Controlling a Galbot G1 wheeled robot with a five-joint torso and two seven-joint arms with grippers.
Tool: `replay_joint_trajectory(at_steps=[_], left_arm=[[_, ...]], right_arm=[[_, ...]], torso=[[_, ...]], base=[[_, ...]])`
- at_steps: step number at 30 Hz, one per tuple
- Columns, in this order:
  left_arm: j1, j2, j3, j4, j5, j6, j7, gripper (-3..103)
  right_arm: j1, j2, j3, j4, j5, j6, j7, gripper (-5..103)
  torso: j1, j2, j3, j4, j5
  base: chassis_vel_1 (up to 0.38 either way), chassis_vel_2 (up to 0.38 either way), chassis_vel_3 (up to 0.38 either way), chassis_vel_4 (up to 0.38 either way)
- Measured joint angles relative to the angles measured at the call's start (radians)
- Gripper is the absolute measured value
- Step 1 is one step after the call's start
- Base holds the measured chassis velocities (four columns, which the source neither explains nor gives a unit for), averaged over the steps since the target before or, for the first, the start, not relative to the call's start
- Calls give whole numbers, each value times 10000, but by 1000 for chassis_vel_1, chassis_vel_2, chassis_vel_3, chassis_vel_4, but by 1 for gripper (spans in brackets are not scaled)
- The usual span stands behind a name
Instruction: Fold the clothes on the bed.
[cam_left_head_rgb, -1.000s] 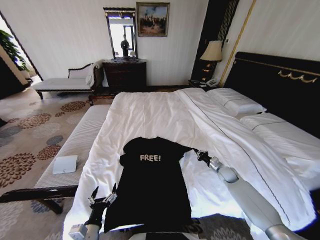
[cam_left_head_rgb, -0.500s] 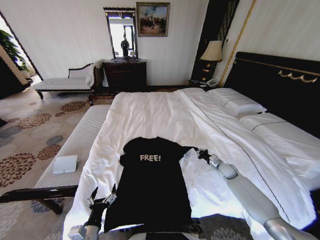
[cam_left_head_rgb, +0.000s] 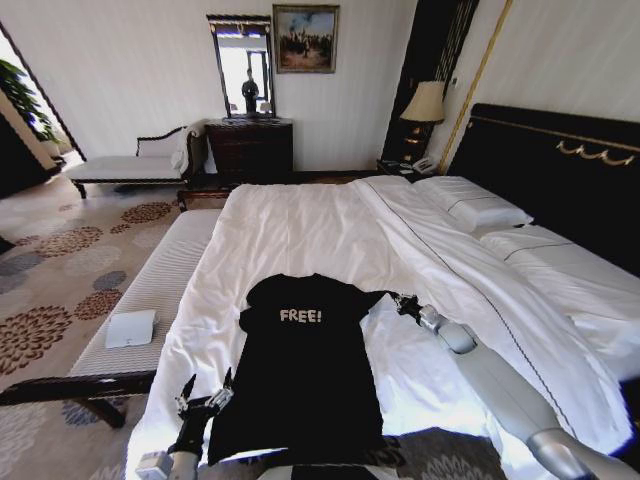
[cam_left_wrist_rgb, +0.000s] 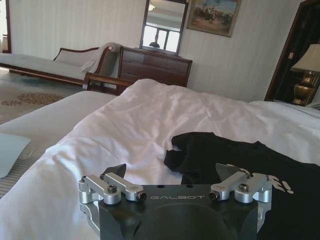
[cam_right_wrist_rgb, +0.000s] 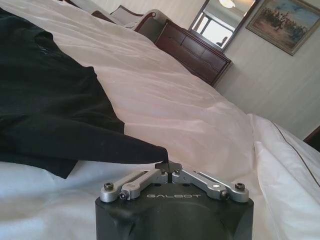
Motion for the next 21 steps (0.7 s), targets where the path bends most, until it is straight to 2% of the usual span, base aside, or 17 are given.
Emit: replay_joint_trajectory(at_steps=[10,21], left_arm=[[50,9,-8,-25,10,-36,1,100],[232,-24,-40,-192,17,-79,11,100]], right_arm=[[-90,-20,-33,221,-88,-42,-3,0],[622,256,-1057,1230,183,-390,168,0]], torso=[[0,0,0,-2,-1],[0,0,0,1,-2]], base=[[0,0,0,0],[0,0,0,0]])
